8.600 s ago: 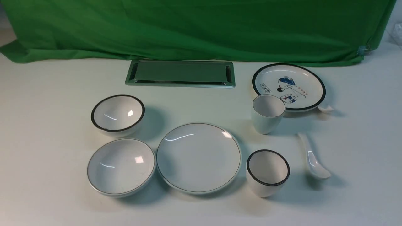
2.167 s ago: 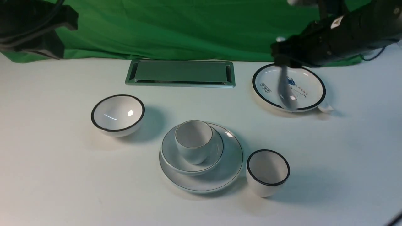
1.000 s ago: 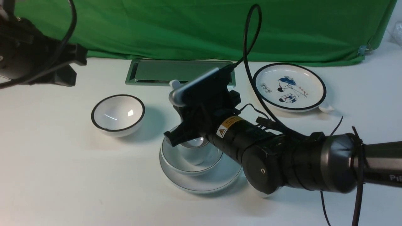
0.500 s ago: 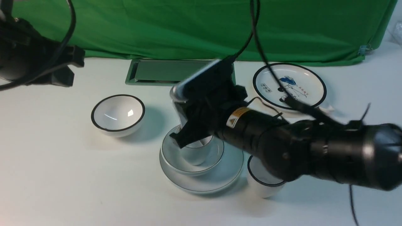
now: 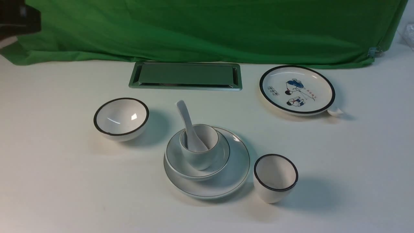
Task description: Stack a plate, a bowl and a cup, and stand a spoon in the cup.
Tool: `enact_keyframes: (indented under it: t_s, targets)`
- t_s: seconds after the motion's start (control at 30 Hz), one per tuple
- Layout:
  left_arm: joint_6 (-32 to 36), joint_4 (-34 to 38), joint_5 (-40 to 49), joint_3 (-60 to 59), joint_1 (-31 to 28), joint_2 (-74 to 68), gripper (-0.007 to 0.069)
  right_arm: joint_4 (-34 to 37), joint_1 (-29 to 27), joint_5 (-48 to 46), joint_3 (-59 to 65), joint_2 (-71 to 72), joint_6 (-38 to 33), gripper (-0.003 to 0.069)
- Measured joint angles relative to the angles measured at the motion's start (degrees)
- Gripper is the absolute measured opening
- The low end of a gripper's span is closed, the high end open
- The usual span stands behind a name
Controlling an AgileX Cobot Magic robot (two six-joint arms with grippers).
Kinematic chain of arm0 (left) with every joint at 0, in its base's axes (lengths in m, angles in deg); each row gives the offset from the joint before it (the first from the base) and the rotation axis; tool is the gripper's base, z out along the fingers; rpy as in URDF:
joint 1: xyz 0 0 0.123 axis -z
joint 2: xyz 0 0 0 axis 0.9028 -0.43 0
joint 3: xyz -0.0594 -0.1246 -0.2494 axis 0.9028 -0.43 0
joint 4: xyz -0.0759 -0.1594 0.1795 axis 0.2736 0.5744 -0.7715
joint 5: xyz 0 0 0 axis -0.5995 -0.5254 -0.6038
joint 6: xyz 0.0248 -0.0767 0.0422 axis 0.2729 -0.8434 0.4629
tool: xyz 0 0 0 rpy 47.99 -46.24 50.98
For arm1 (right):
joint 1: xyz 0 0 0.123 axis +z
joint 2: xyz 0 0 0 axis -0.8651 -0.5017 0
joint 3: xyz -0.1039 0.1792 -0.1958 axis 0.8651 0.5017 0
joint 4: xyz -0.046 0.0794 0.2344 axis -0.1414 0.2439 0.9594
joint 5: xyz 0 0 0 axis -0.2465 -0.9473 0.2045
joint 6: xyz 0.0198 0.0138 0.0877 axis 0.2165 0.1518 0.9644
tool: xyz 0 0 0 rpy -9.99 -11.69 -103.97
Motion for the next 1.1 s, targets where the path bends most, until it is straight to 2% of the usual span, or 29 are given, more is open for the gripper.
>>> enact_keyframes:
  t_s: [0.07,0.1,0.13,0.23,0.3,0.37,0.43,0.53,0.63,0.7,0.83,1.1]
  targets:
    - [0.38,1.38,-0.38,-0.35,0.00,2.15,0.0004,-2.66,-5.86,-3.33,3.78,4.60,5.19,0.0029]
    - [0.55,1.67,-0.48,-0.58,0.00,2.41,0.0004,-3.27,-7.02,-4.00,4.71,6.29,6.22,0.0029]
    - [1.61,3.05,-2.09,-2.19,0.00,4.80,0.0004,-3.87,-10.97,-6.23,8.74,10.62,9.33,0.0029]
    - [2.32,4.26,-5.61,-5.28,0.00,7.63,0.0004,-3.95,-13.02,-6.73,14.33,15.40,10.77,0.0029]
    - [2.76,4.76,-10.96,-11.91,0.00,12.43,0.0004,-3.81,-13.30,-6.24,20.73,20.17,11.41,0.0031]
    - [2.48,5.20,-14.49,-19.39,0.00,17.65,0.0004,-3.70,-12.17,-5.11,25.64,23.96,11.47,0.0031]
    - [2.17,5.76,-15.28,-22.04,0.00,19.51,0.0004,-3.64,-11.25,-4.59,27.09,25.18,10.96,0.0031]
    - [1.77,8.51,-19.93,-34.26,0.00,28.20,0.0004,-3.75,-6.09,-4.07,29.82,27.54,3.72,0.0059]
    - [1.72,8.62,-25.66,-41.39,0.00,32.89,0.0004,-3.75,-3.36,-4.01,30.16,27.78,4.11,0.0101]
    - [1.72,7.44,-32.85,-46.49,0.00,35.79,0.0004,-3.70,-1.46,-3.96,30.16,27.77,5.52,0.0142]
    - [1.72,5.40,-40.68,-51.09,0.00,37.12,0.0004,-3.64,-0.19,-3.94,30.16,27.77,6.61,0.0192]
    - [1.72,4.97,-41.64,-54.76,0.00,37.31,0.0004,-3.64,0.04,-3.89,30.16,27.77,6.72,0.0216]
